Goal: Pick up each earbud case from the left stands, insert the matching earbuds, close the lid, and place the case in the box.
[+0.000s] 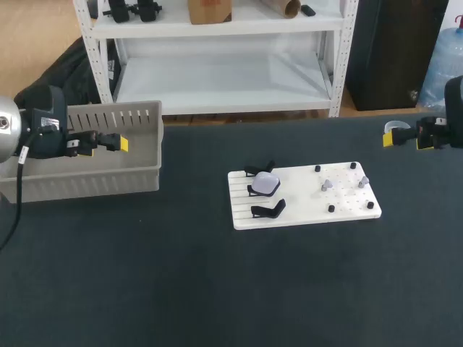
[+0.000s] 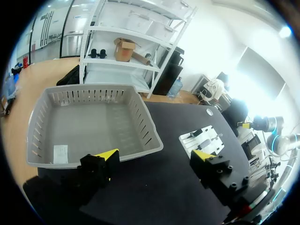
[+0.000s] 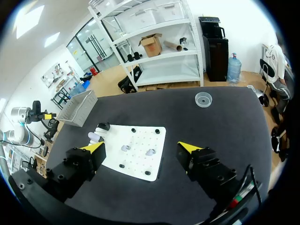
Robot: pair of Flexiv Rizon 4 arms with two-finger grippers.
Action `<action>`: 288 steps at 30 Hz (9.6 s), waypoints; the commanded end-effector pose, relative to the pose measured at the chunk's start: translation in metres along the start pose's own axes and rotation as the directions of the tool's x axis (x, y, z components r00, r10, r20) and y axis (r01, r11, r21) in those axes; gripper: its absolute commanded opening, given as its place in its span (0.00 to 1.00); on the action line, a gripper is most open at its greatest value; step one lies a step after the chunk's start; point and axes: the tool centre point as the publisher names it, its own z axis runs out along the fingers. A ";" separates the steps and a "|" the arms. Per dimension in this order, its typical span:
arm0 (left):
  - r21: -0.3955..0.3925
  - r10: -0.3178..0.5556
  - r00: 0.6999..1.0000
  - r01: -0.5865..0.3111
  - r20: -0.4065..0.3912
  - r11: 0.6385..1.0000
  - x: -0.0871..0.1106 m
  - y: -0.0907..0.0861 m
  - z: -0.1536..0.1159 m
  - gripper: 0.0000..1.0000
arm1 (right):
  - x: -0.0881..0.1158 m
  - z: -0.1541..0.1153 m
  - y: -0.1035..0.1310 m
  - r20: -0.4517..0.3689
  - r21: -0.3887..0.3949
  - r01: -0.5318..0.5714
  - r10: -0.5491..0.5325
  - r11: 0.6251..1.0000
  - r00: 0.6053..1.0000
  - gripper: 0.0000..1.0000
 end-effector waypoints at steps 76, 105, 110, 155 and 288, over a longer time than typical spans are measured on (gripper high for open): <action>0.366 0.856 0.420 -0.880 0.302 0.303 0.034 -0.163 0.093 1.00 | 0.000 0.000 0.000 -0.001 -0.001 0.000 0.000 1.000 1.000 1.00; 0.380 0.791 0.536 -0.826 0.295 0.417 0.041 -0.164 0.158 1.00 | 0.000 0.000 0.000 -0.001 -0.001 0.000 0.000 1.000 1.000 1.00; 0.417 0.774 0.564 -0.802 0.288 0.429 0.042 -0.162 0.180 1.00 | 0.000 0.000 0.000 -0.001 -0.001 0.000 0.000 1.000 1.000 1.00; 0.542 0.734 0.627 -0.724 0.260 0.426 0.062 -0.177 0.234 0.53 | 0.000 0.000 0.000 -0.001 -0.001 0.000 0.000 1.000 1.000 1.00; 0.433 0.603 0.567 -0.822 0.561 0.370 0.027 -0.236 0.170 0.00 | 0.003 0.047 0.116 -0.110 0.141 0.247 -0.232 0.959 0.966 1.00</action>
